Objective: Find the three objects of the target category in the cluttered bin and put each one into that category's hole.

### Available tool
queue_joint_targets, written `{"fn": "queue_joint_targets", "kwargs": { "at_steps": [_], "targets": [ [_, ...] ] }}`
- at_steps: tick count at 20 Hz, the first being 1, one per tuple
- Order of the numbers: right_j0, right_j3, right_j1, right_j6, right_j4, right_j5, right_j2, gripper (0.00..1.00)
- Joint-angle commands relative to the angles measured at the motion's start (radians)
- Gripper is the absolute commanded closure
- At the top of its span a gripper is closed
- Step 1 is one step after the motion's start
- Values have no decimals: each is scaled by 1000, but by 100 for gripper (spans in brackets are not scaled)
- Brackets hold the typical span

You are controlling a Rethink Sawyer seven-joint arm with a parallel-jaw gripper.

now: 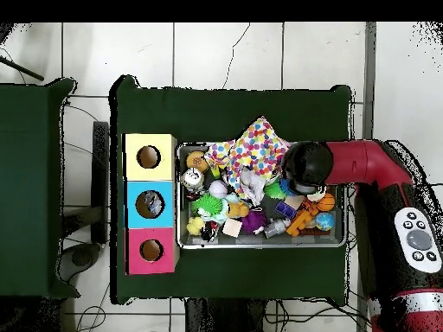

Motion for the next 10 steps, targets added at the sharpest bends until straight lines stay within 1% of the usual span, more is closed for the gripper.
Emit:
{"fn": "queue_joint_targets", "kwargs": {
  "at_steps": [1, 5, 10],
  "targets": [
    [-35, 27, 1, -273, -26, -21, 38, 100],
    [-51, 41, 0, -279, -27, -35, 43, 100],
    [-55, 16, 10, -297, -29, -15, 50, 100]
  ]
}}
